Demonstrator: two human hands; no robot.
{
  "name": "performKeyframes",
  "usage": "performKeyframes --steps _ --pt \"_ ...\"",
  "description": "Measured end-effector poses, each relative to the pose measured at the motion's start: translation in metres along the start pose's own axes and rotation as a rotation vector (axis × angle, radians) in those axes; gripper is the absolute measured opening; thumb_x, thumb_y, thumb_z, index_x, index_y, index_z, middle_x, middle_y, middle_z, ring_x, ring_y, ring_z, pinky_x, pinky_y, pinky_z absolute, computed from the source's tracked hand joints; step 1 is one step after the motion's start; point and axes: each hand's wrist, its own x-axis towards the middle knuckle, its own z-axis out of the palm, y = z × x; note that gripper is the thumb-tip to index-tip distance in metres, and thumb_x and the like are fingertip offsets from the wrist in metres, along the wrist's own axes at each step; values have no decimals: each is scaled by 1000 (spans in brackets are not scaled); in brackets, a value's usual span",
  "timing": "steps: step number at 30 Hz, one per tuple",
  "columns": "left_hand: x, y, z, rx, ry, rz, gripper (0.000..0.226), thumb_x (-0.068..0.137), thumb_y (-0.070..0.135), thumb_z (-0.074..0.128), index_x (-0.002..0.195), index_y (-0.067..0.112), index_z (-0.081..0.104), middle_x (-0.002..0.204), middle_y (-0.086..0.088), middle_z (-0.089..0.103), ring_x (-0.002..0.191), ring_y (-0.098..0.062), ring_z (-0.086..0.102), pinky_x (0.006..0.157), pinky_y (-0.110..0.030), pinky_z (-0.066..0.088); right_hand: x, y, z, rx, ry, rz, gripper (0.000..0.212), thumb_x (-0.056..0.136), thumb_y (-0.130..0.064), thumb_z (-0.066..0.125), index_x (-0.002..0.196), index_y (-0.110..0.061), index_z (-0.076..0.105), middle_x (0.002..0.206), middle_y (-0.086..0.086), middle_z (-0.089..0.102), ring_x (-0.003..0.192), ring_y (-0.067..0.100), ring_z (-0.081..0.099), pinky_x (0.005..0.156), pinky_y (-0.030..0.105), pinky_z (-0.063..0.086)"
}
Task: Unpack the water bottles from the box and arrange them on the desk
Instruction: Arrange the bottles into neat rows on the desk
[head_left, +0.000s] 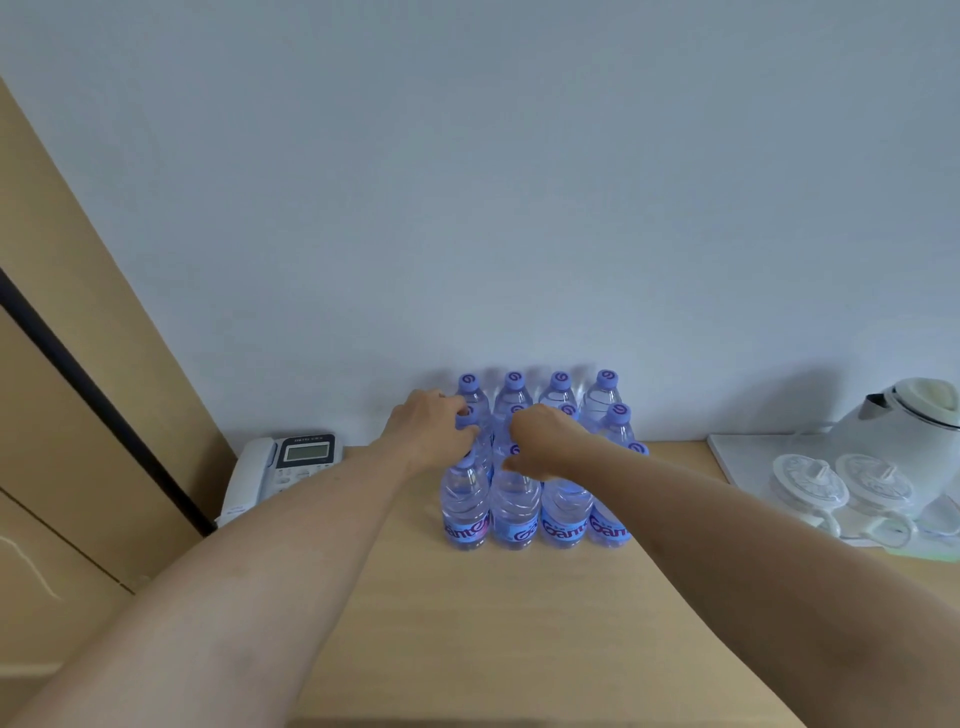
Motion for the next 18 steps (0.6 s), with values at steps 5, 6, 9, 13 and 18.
performKeyframes --steps 5,6,9,13,18 --pt "-4 0 1 -4 9 9 39 91 46 52 120 21 61 113 -6 59 109 -26 52 88 -40 50 -1 -1 -6 -29 -36 -29 18 84 -11 64 100 -7 71 97 12 68 94 31 64 79 40 57" --pt "-5 0 1 -7 13 11 39 92 46 53 120 21 61 113 -6 58 110 -27 52 89 -40 49 -1 1 -5 -33 -31 -48 25 83 -7 62 107 -8 71 104 12 69 98 31 64 82 42 57" --pt "-7 0 1 -10 16 6 40 92 46 52 123 22 60 116 -7 57 113 -27 50 91 -40 48 -4 1 -5 -24 -25 -79 39 83 -1 57 116 -18 70 114 9 67 104 29 62 77 36 54" --pt "-9 0 1 -19 8 7 40 93 46 51 123 21 59 116 -8 56 114 -27 49 91 -41 48 -5 -1 -5 4 -32 -78 45 83 1 56 120 -21 68 117 9 64 101 29 63 66 30 47" --pt "-12 0 3 -38 19 -1 38 93 45 49 122 22 59 111 -5 55 111 -26 49 91 -41 48 -7 -3 -5 -25 -23 11 37 85 -41 70 75 -7 58 75 4 53 62 18 51 49 27 39"
